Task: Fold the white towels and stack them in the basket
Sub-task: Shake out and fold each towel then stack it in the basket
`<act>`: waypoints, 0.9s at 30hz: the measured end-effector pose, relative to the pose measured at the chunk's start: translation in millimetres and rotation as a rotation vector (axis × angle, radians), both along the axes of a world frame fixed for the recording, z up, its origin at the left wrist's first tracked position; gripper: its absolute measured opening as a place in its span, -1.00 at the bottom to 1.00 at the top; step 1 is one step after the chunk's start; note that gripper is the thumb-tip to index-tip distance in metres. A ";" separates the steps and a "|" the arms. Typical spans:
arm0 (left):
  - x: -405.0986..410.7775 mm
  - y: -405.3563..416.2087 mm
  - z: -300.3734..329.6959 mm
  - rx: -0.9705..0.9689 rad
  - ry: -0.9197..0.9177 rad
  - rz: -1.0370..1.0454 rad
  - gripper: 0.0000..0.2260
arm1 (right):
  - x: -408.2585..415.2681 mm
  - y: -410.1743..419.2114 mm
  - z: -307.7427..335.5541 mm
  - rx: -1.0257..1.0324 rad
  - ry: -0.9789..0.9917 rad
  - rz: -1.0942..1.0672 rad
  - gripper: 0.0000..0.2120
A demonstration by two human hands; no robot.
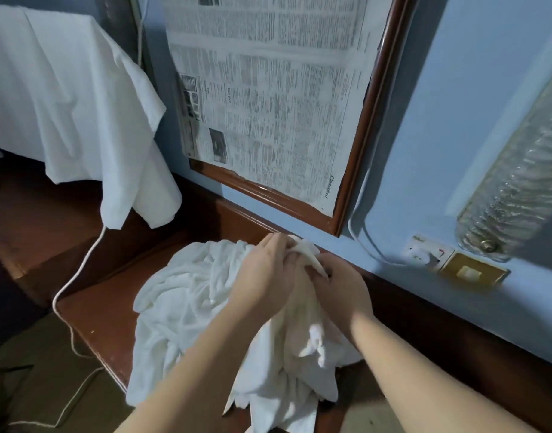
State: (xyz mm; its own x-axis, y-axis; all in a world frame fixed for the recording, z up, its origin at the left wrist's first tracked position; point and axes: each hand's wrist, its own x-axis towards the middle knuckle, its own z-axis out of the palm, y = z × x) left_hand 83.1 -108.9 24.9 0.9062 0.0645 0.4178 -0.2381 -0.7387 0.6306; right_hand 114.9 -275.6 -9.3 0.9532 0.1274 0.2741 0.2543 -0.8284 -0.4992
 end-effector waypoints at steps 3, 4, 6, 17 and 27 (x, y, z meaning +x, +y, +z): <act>8.9 4.8 63.5 -0.025 -0.047 0.010 -0.86 | -1.6 -11.8 79.3 0.096 0.012 -0.013 -0.90; 9.1 4.6 83.3 -0.024 -0.049 0.003 -0.85 | -0.4 -18.5 104.2 0.121 -0.035 -0.007 -0.89; 6.7 2.0 117.8 0.000 -0.077 -0.002 -0.85 | -4.3 -34.0 155.1 0.132 -0.129 0.021 -0.94; -57.4 -97.8 231.1 -0.232 -0.440 -0.089 -0.78 | -84.2 -127.4 370.8 0.046 -0.291 0.032 -0.92; -192.2 -262.4 162.1 0.034 -0.557 -0.210 -0.41 | -189.3 -235.0 463.4 0.372 -0.338 -0.153 -0.92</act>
State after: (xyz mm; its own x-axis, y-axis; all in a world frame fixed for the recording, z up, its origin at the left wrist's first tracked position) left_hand -109.2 -371.2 187.0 0.5414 -0.1146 0.8329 -0.6698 -0.6575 0.3449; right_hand -74.3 -510.6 454.2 0.8041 -0.1709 0.5694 0.3414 -0.6513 -0.6777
